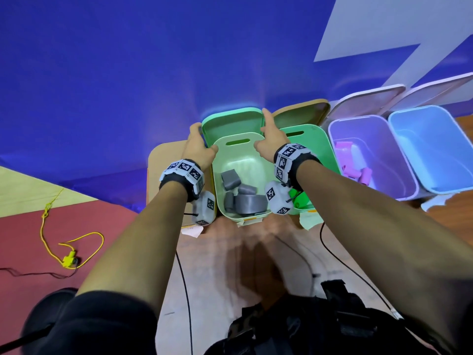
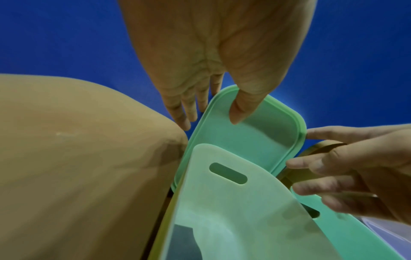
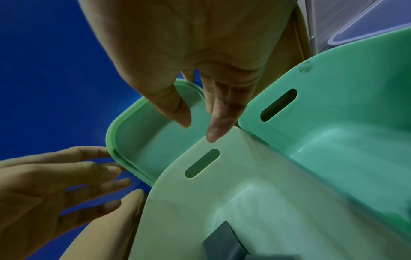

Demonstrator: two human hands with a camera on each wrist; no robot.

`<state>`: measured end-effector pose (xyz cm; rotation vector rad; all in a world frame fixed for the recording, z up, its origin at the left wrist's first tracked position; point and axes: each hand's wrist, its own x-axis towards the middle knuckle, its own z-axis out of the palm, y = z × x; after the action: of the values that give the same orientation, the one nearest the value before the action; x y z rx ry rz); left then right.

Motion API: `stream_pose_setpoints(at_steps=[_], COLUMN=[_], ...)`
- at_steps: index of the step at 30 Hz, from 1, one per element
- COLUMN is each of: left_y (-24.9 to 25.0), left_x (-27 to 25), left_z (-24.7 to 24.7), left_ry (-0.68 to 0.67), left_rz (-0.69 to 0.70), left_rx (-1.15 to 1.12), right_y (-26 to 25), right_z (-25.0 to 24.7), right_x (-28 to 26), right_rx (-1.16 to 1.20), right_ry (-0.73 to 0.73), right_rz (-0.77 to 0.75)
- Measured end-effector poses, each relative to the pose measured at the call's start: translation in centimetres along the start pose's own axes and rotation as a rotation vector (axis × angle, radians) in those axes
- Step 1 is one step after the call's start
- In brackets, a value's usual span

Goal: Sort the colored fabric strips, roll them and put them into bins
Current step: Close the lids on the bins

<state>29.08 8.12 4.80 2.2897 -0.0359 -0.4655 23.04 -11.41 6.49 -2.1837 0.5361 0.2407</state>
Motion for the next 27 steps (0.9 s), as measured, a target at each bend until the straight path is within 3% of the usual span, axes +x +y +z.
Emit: stream_pose_setpoints(at_steps=[5,12,27], left_y=[0.3,0.7,2.6], left_x=[-0.2,-1.4,-7.2], left_z=[-0.4,-2.0,-3.7], left_ry=[0.017,0.107,0.187], left_rz=[0.083,0.166,0.241], left_rx=[-0.045,0.077,0.049], right_y=[0.4,0.0,-0.8], right_z=[-0.5,-1.4,-2.0], right_x=[-0.2,-1.3,-6.1], right_rx=[0.025,0.027,0.099], right_ry=[0.013,0.056,0.142], right_rz=[-0.015,-0.057,-0.110])
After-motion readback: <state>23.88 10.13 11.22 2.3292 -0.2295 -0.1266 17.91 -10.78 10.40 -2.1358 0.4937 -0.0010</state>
